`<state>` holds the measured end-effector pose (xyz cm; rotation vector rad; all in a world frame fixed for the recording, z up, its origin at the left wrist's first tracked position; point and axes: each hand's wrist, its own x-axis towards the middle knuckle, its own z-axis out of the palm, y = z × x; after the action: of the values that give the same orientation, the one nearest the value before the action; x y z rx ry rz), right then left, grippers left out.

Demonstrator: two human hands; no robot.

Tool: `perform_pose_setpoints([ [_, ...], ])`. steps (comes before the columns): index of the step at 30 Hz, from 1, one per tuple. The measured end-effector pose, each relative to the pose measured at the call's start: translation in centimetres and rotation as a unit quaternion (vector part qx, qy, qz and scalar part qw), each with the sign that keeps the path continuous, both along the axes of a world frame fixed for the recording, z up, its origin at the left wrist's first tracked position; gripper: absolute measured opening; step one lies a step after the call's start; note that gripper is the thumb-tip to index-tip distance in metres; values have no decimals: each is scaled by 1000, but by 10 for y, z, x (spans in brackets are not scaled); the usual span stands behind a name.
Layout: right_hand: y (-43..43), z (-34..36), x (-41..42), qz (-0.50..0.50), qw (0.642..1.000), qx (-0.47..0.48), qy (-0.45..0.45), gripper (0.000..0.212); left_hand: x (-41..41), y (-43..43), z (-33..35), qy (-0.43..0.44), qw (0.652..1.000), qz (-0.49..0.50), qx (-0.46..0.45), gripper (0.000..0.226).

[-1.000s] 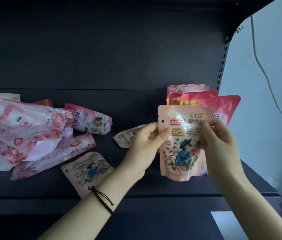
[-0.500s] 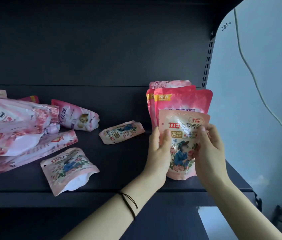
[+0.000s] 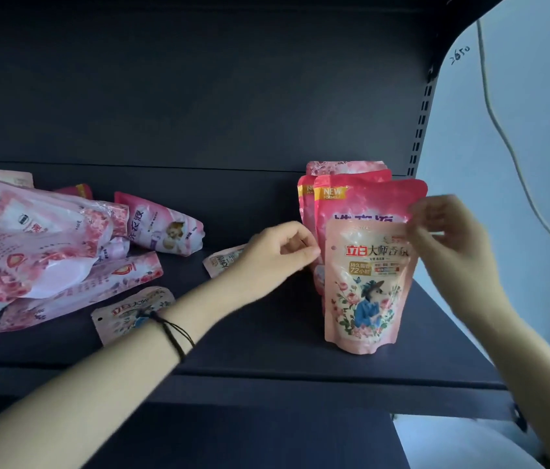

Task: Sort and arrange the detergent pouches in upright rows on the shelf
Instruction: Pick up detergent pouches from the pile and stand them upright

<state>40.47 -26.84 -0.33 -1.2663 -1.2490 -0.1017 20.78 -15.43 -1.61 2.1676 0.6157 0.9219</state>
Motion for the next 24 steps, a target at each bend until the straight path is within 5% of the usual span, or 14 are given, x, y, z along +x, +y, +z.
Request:
perform_pose_setpoints([
  [4, -2, 36, -6, -42, 963, -34, -265, 10, -42, 18, 26, 133, 983, 30, 119, 6],
  [10, 17, 65, -57, 35, 887, -57, -456, 11, -107, 57, 38, 318, 919, 126, 198, 10],
  [18, 119, 60, -146, 29, 779, -209, -590, 14, -173, 133, 39, 428, 807, 215, 346, 19],
  [24, 216, 62, -194, 14, 741, -299, -601, 25, -204, 196, 49, 426, 776, 222, 409, 24],
])
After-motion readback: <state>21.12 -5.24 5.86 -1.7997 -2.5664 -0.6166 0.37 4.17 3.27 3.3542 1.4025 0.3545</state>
